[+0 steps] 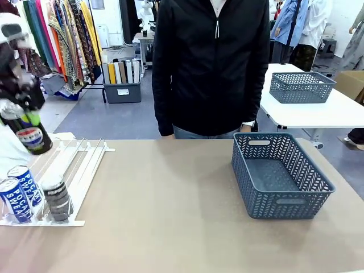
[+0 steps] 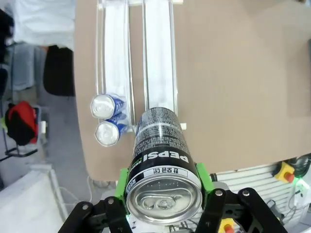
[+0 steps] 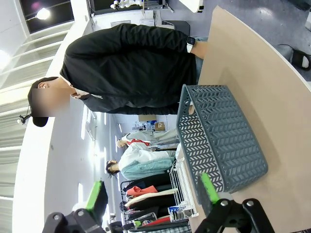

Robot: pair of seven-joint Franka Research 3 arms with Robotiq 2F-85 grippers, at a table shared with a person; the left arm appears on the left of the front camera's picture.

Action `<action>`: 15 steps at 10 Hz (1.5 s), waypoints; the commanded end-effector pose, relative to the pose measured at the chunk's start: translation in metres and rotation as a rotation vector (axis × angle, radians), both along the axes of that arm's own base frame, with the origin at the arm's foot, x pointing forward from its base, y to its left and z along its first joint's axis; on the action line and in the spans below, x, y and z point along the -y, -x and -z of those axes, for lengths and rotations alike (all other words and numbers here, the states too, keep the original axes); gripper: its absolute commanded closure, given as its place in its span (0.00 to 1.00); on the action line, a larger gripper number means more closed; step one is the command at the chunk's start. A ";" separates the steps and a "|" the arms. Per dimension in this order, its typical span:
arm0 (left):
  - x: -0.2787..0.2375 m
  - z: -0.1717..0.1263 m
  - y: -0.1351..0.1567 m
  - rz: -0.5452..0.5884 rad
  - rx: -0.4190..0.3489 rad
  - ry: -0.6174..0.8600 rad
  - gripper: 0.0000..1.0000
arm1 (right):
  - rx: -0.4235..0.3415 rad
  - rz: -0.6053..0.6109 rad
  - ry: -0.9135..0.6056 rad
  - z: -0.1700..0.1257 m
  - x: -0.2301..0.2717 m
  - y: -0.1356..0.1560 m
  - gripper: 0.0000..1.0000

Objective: Retrieve and store the cans from the dispenser.
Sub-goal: Pick up one can from the Automatic Can Dispenser and place it in the middle of the table.

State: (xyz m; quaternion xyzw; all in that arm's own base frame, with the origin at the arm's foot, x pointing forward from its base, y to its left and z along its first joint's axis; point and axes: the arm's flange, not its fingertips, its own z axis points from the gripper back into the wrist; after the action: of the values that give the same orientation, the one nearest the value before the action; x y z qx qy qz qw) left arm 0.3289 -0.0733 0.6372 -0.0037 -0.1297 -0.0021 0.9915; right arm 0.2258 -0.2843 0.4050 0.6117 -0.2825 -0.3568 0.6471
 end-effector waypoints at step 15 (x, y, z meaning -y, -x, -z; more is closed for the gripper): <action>0.306 0.134 -0.120 0.568 -0.079 0.095 1.00 | 0.000 -0.004 -0.002 -0.005 -0.001 0.002 0.00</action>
State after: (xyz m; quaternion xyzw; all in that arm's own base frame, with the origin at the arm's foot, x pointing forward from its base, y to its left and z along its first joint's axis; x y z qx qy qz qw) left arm 0.4222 -0.3780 0.4995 -0.0965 -0.0797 -0.2543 0.9590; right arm 0.2256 -0.2844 0.4052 0.6117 -0.2827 -0.3566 0.6471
